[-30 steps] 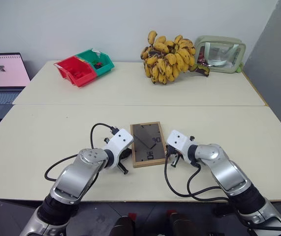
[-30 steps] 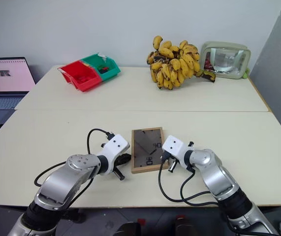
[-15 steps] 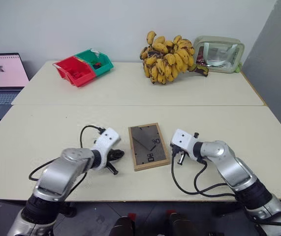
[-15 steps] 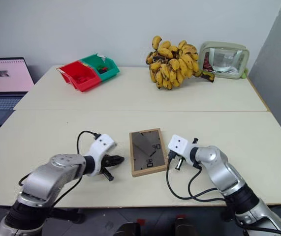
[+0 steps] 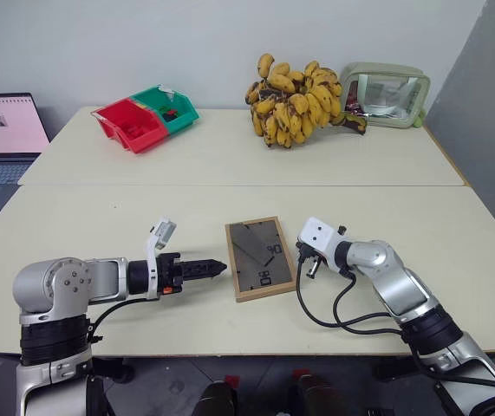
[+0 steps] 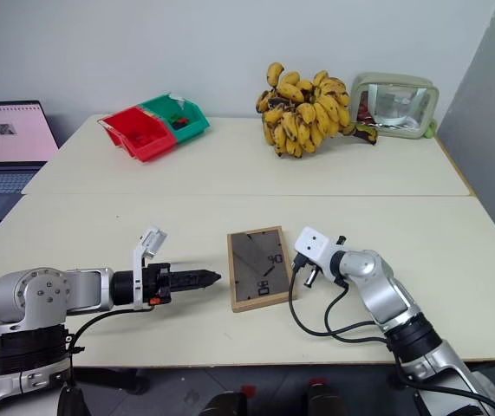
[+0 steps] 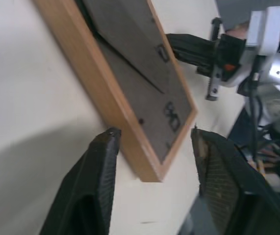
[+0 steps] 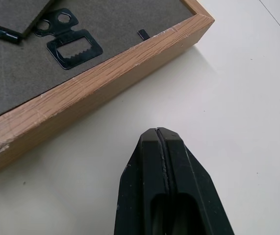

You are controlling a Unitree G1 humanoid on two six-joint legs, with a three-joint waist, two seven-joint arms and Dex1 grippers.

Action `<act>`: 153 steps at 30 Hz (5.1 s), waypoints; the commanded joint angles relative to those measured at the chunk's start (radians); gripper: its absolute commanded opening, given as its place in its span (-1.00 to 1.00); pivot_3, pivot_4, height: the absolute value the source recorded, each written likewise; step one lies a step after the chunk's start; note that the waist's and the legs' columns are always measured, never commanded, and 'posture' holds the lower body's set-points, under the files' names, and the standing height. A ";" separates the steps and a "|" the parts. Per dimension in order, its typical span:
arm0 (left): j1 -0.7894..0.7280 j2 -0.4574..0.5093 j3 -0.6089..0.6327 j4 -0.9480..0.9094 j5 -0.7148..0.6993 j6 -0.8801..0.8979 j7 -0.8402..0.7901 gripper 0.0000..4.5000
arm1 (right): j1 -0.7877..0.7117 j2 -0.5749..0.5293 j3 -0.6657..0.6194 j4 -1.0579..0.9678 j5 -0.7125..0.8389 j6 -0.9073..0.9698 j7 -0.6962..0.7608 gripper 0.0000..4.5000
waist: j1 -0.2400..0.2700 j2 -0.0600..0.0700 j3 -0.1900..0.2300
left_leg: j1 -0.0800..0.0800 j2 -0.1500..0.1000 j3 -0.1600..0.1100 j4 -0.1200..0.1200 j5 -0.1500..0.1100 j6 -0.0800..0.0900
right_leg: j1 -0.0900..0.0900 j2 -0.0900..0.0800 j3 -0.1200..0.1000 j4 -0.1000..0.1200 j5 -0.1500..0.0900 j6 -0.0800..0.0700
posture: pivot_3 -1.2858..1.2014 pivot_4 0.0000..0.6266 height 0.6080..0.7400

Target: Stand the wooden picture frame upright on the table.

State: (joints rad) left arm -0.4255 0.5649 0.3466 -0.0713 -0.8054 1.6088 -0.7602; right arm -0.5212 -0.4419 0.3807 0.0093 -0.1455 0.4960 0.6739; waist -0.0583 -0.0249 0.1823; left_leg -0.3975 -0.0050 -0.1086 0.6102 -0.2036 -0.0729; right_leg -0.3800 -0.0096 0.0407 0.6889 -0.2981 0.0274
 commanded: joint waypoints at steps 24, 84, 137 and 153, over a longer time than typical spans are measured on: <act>0.058 -0.216 -0.062 0.052 -0.105 -0.035 0.211 0.99 | 0.047 0.143 0.042 -0.150 0.010 0.166 -0.002 -1.00 | 0.009 0.000 -0.002 | 0.002 -0.001 0.000 0.000 0.000 0.000 | 0.002 -0.006 0.000 -0.001 0.000 0.000 | 0.03 -0.52 1.00; -0.224 0.002 -0.212 -0.021 -0.001 -0.462 -0.003 -0.44 | -0.362 0.210 -0.401 -0.167 0.784 0.539 0.147 0.99 | 0.015 -0.001 0.002 | -0.012 -0.002 0.000 -0.002 0.000 0.000 | -0.009 -0.005 -0.001 -0.008 0.004 0.002 | 0.03 -0.52 1.00; -0.169 0.080 -0.189 0.150 -1.094 -0.208 0.616 -0.44 | -0.378 -0.199 -0.119 0.603 -0.621 -1.792 -0.757 -0.10 | 0.004 -0.001 0.002 | -0.010 -0.003 0.002 0.002 0.002 -0.004 | -0.008 -0.008 0.002 -0.005 0.004 0.002 | 0.03 -0.52 1.00; -0.165 0.175 -0.130 0.138 -1.060 -0.379 0.608 0.50 | -0.391 -0.208 -0.104 0.697 -0.600 -1.812 -0.771 -0.42 | 0.000 -0.001 0.002 | -0.007 -0.003 0.004 0.003 0.002 -0.004 | -0.007 -0.007 0.003 0.000 0.003 0.002 | 0.03 -0.52 1.00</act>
State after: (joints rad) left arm -0.5916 0.7056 0.1580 0.0829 -1.8901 1.2543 -0.1273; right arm -0.8783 -0.6472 0.2894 0.6899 -0.8007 -1.3006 -0.0716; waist -0.0578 -0.0262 0.1846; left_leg -0.4045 -0.0085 -0.1044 0.6131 -0.2013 -0.0764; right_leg -0.3875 -0.0164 0.0444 0.6896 -0.2948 0.0295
